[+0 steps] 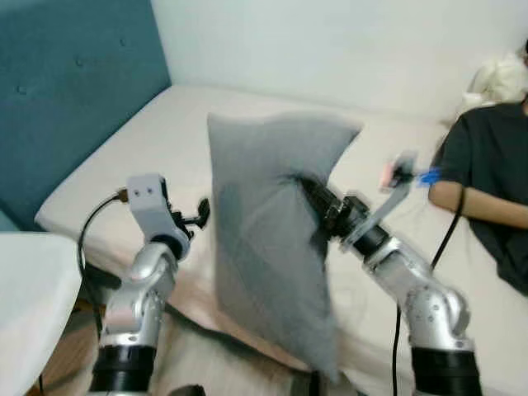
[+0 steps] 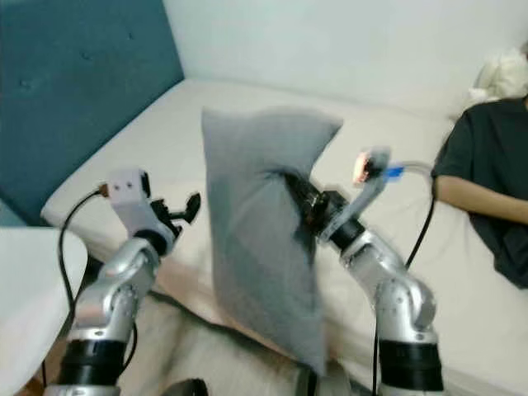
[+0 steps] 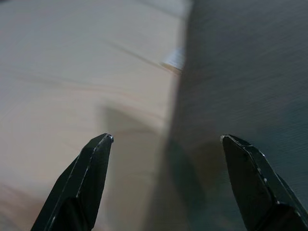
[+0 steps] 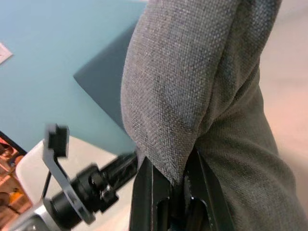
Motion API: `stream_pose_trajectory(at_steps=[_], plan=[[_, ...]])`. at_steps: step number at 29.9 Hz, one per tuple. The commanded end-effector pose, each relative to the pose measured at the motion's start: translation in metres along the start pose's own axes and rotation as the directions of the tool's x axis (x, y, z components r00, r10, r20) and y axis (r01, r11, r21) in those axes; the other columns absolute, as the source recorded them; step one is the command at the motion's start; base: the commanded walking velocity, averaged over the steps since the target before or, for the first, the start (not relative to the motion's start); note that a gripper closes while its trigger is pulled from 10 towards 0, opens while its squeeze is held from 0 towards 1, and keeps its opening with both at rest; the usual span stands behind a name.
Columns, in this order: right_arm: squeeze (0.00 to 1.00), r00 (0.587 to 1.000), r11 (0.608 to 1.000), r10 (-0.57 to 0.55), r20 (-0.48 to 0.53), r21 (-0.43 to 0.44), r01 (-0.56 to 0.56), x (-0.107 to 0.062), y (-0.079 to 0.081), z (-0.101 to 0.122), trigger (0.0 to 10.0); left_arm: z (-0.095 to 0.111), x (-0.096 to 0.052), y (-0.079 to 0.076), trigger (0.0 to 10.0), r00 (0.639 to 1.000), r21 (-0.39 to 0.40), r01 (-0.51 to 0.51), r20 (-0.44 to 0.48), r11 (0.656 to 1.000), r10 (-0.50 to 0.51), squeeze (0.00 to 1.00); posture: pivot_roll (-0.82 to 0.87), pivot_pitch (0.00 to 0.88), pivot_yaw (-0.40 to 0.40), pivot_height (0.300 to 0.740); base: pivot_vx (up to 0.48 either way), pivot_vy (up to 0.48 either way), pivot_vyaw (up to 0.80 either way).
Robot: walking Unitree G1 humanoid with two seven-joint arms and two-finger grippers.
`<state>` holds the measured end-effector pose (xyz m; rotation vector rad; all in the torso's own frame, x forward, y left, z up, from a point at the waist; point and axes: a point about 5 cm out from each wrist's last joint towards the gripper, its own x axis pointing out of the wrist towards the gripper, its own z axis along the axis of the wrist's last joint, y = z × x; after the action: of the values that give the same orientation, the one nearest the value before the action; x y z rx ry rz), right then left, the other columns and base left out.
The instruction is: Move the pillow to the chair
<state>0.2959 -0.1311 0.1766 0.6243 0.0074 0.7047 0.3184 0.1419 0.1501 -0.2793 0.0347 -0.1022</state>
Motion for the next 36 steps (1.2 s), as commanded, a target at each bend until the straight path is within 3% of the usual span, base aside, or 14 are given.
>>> stream_pose_trajectory(at_steps=[1, 8, 12, 14, 16, 19, 20, 26, 36], plan=[[0.00, 0.997, 0.998, 0.062, 0.045, -0.009, -0.061, 0.004, 0.012, 0.006, 0.0, -0.006, -0.005, -0.001, 10.0, 1.000, 0.011, 0.005, -0.026, 1.000, -0.005, 0.00, -0.06, 0.000, 0.042, 0.657, 0.000, 0.000, 0.00], [0.00, 0.998, 0.999, 0.051, 0.045, 0.007, -0.052, 0.003, 0.014, 0.002, 0.0, -0.014, -0.008, -0.003, 10.0, 0.999, 0.012, 0.004, -0.052, 1.000, -0.003, 0.00, -0.07, 0.000, 0.046, 0.691, -0.465, 0.000, 0.00], [0.00, 0.997, 0.998, -0.056, 0.061, -0.020, 0.057, 0.002, 0.001, 0.004, 0.0, -0.012, -0.008, -0.001, 10.0, 0.999, 0.020, -0.003, -0.038, 1.000, 0.004, 0.00, -0.06, 0.000, 0.048, 0.716, -0.386, 0.000, 0.00], [0.00, 0.997, 0.998, -0.056, 0.061, -0.020, 0.057, 0.002, 0.001, 0.004, 0.0, -0.012, -0.008, -0.001, 10.0, 0.999, 0.020, -0.003, -0.038, 1.000, 0.004, 0.00, -0.06, 0.000, 0.048, 0.716, -0.292, 0.000, 0.00], [0.00, 0.990, 0.988, -0.126, 0.061, -0.076, 0.131, 0.002, -0.006, 0.006, 0.0, -0.013, -0.007, 0.002, 10.0, 0.999, 0.030, -0.006, -0.043, 1.000, 0.007, 0.00, -0.06, 0.000, 0.046, 0.721, 0.000, 0.000, 0.00], [0.00, 0.986, 0.982, -0.151, 0.066, -0.100, 0.157, 0.002, -0.009, 0.009, 0.0, -0.012, -0.006, 0.004, 10.0, 0.999, 0.036, -0.006, -0.045, 0.999, 0.007, 0.00, -0.06, 0.000, 0.046, 0.721, 0.000, 0.000, 0.00], [0.00, 0.980, 0.962, -0.194, 0.049, -0.187, 0.200, -0.001, -0.014, 0.011, 10.0, -0.009, -0.003, 0.008, 10.0, 0.999, 0.099, -0.011, -0.036, 0.995, 0.015, 0.00, -0.07, 0.000, 0.044, 0.721, 0.000, 0.000, 0.00], [0.00, 0.987, 0.961, -0.158, 0.042, -0.222, 0.163, -0.004, -0.012, 0.009, 10.0, -0.003, -0.002, 0.021, 10.0, 0.997, 0.199, -0.072, 0.003, 0.977, 0.072, 0.00, -0.07, 0.000, 0.038, 0.721, 0.000, 0.000, 0.37], [0.00, 0.992, 0.963, -0.120, 0.034, -0.240, 0.125, -0.003, -0.009, 0.004, 10.0, -0.010, -0.003, 0.016, 10.0, 0.999, 0.186, -0.031, -0.012, 0.982, 0.034, 0.00, -0.07, 0.000, 0.035, 0.721, 0.000, 0.000, 0.80]])
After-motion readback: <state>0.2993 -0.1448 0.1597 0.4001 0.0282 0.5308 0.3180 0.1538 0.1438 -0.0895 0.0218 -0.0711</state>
